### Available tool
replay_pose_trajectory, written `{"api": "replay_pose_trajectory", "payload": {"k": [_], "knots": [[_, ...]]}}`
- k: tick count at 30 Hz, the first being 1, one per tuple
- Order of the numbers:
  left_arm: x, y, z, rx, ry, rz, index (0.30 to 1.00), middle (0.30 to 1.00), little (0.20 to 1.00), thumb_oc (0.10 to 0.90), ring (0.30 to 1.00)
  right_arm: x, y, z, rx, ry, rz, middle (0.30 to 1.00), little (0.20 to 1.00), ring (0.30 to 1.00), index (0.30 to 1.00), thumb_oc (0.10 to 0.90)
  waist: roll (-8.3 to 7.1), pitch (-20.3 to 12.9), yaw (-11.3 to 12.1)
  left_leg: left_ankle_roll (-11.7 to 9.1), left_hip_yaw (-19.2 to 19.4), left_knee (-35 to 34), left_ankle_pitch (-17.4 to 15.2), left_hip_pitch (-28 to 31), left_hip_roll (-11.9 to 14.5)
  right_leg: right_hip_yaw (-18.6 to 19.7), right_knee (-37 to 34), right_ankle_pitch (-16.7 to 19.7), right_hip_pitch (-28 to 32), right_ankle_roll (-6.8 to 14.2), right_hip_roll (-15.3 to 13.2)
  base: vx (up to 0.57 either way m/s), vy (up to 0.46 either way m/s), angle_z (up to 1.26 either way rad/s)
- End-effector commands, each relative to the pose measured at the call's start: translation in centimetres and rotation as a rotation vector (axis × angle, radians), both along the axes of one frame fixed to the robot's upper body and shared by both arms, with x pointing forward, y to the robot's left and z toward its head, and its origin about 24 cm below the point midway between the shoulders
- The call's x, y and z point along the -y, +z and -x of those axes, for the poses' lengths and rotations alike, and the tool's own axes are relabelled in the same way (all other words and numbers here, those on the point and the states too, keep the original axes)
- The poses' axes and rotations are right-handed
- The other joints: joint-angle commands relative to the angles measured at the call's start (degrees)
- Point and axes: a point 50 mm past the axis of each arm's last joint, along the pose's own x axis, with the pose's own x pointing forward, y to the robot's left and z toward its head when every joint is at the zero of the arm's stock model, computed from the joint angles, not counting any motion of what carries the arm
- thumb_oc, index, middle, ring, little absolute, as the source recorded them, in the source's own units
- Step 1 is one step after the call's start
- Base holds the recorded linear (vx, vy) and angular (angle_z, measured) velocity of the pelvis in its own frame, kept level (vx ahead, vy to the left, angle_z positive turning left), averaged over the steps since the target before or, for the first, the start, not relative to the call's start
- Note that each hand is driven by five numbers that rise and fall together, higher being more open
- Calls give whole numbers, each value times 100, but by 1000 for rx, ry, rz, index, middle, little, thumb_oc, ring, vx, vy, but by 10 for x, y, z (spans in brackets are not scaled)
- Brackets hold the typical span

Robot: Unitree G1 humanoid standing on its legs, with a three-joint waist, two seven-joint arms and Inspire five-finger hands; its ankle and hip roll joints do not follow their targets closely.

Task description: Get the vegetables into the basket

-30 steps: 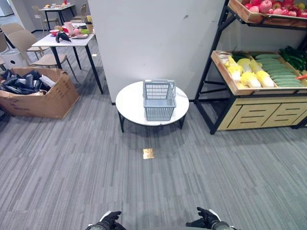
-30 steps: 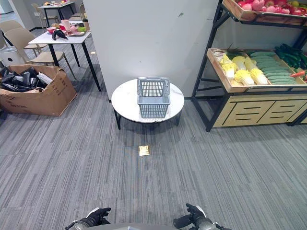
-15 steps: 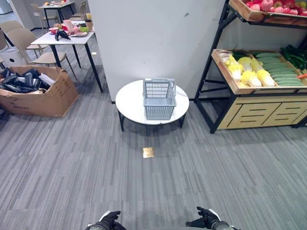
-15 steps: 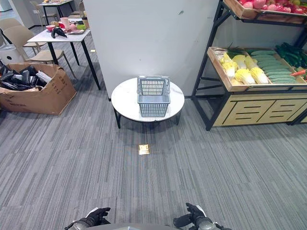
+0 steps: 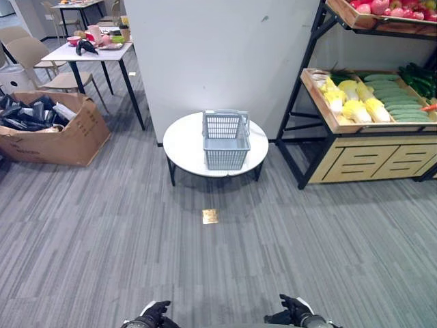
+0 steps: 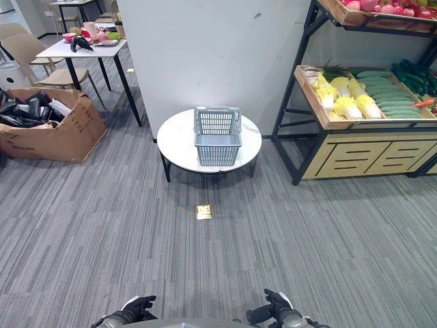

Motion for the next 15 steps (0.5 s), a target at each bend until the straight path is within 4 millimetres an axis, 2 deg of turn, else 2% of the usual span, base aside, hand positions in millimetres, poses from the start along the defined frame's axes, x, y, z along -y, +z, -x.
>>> {"api": "replay_pose_trajectory", "payload": {"k": [1,9,15], "knots": [[28,-4,-3,-16,-19,72,1000,1000,1000,900,1000,15,-2,14,-85,11,51,1000,1000,1000,1000,900,150,231,-123,-430,-199,3,368,-94,305,-90,298,36,55,562,-226,-21,-62,0],[30,-3,-8,-2,-14,71,1000,1000,1000,900,1000,17,1,4,-54,25,64,1000,1000,1000,1000,900,279,429,-142,-512,-296,3,569,-333,368,-218,310,11,-120,517,-176,-31,-49,5],[34,-4,-9,5,-6,74,1000,1000,1000,900,1000,22,3,1,-39,17,75,1000,1000,1000,1000,900,402,513,-161,-523,-326,3,580,-417,344,-275,258,26,-156,522,-221,-6,-8,3]]}}
